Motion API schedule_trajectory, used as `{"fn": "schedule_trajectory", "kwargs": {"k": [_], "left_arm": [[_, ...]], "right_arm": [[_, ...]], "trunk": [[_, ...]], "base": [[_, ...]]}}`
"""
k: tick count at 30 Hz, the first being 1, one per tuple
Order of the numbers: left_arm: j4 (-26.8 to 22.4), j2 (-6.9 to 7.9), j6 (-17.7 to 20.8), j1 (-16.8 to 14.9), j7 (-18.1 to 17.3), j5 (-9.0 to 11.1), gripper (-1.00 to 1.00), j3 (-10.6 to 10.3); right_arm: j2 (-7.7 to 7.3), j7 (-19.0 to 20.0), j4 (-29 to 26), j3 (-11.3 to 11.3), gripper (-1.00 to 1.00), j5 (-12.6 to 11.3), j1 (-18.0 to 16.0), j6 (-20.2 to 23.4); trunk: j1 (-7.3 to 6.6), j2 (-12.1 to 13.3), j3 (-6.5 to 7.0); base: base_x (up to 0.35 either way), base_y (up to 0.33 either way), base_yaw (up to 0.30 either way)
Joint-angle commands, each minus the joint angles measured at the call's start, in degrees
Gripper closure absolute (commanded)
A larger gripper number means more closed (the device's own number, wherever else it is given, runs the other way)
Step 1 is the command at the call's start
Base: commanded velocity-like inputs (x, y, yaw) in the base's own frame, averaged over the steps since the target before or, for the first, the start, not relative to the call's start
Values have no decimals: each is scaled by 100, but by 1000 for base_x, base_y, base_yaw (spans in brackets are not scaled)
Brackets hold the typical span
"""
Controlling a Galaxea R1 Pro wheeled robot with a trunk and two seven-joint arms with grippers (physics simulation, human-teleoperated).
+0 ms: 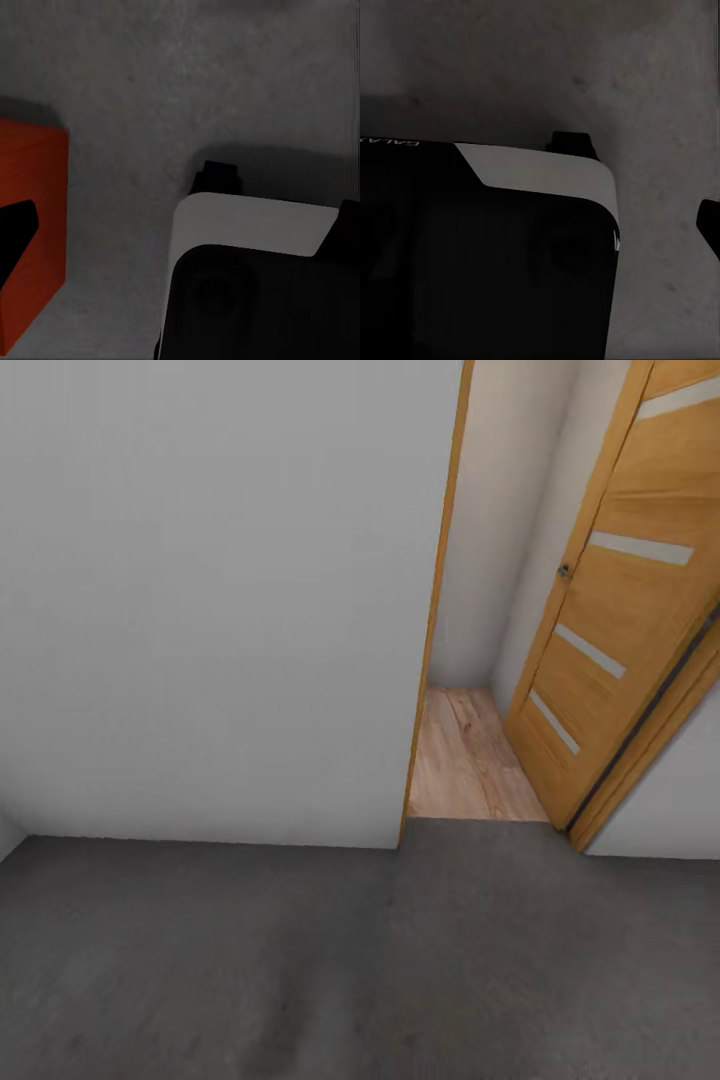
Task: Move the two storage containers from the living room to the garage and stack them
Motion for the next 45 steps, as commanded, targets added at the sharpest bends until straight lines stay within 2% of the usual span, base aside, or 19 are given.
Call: {"fn": "schedule_trajectory", "kwargs": {"k": [1,45], "left_arm": [[-3,-1,12,-2,15,58,-100,-2],[-7,-16,12,-2,13,44,-100,1]], "right_arm": [[5,-6,16,48,-100,-51,-6,-26],[-3,-6,11,46,-100,-51,-6,-87]], "trunk": [[0,-3,-4],[0,-3,-4]], "base": [[0,0,-298],[0,0,-298]]}}
